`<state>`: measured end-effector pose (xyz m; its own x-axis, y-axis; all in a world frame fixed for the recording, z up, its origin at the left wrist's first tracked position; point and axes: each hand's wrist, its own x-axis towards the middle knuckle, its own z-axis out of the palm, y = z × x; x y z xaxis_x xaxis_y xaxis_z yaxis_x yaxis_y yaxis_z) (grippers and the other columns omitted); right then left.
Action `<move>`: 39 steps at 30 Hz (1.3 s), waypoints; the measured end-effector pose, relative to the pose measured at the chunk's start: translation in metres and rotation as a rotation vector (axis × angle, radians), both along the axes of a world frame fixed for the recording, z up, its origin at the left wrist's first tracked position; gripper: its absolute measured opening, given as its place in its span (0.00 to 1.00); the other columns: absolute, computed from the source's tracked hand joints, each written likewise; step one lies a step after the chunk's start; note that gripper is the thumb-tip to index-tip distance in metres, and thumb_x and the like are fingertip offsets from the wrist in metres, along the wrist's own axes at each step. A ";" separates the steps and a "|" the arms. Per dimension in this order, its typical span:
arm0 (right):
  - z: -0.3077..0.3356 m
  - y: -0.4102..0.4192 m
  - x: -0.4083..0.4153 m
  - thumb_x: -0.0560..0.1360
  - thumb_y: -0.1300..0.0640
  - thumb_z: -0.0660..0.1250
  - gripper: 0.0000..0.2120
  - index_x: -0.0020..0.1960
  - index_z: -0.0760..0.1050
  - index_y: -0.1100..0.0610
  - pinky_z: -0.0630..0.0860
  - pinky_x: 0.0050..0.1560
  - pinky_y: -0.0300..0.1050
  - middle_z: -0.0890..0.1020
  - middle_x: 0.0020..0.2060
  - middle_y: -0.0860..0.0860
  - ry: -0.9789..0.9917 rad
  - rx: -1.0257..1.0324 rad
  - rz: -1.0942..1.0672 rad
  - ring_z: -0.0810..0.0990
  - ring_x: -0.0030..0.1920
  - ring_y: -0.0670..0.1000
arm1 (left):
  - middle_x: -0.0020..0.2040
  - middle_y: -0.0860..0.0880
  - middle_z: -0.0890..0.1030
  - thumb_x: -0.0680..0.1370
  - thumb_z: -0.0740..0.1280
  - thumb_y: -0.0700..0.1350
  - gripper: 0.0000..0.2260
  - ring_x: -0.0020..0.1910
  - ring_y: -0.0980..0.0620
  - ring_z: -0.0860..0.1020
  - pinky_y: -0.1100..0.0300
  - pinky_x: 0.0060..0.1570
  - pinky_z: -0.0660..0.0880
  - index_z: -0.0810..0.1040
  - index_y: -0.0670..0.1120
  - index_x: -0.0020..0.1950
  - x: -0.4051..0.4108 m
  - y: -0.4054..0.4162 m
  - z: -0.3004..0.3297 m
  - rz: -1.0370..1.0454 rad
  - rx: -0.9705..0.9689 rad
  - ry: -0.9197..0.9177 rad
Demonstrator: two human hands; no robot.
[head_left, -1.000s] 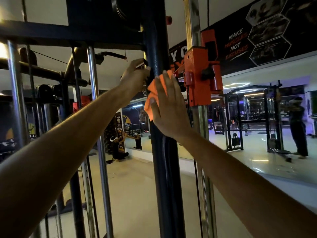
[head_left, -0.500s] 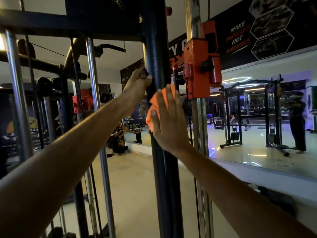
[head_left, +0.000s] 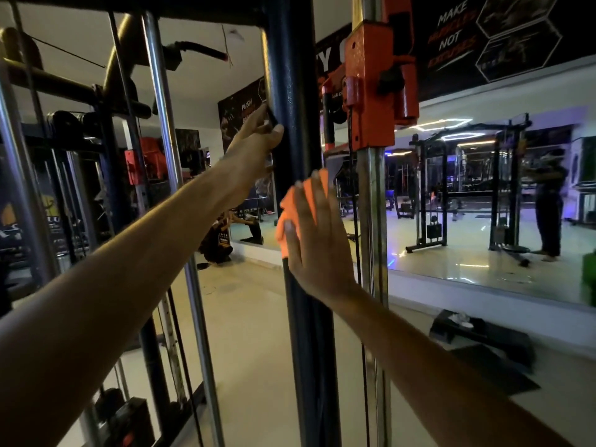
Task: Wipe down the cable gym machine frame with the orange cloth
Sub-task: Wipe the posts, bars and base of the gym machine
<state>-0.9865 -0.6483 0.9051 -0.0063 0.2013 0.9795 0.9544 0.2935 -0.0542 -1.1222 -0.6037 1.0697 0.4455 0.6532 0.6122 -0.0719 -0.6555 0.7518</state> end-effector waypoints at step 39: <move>-0.138 -0.017 -0.014 0.89 0.54 0.63 0.32 0.88 0.54 0.60 0.62 0.82 0.65 0.47 0.88 0.58 0.100 -0.153 -0.019 0.47 0.88 0.61 | 0.74 0.53 0.78 0.88 0.65 0.48 0.26 0.70 0.54 0.78 0.55 0.63 0.78 0.62 0.61 0.84 -0.007 -0.013 -0.102 -0.025 -0.095 -0.003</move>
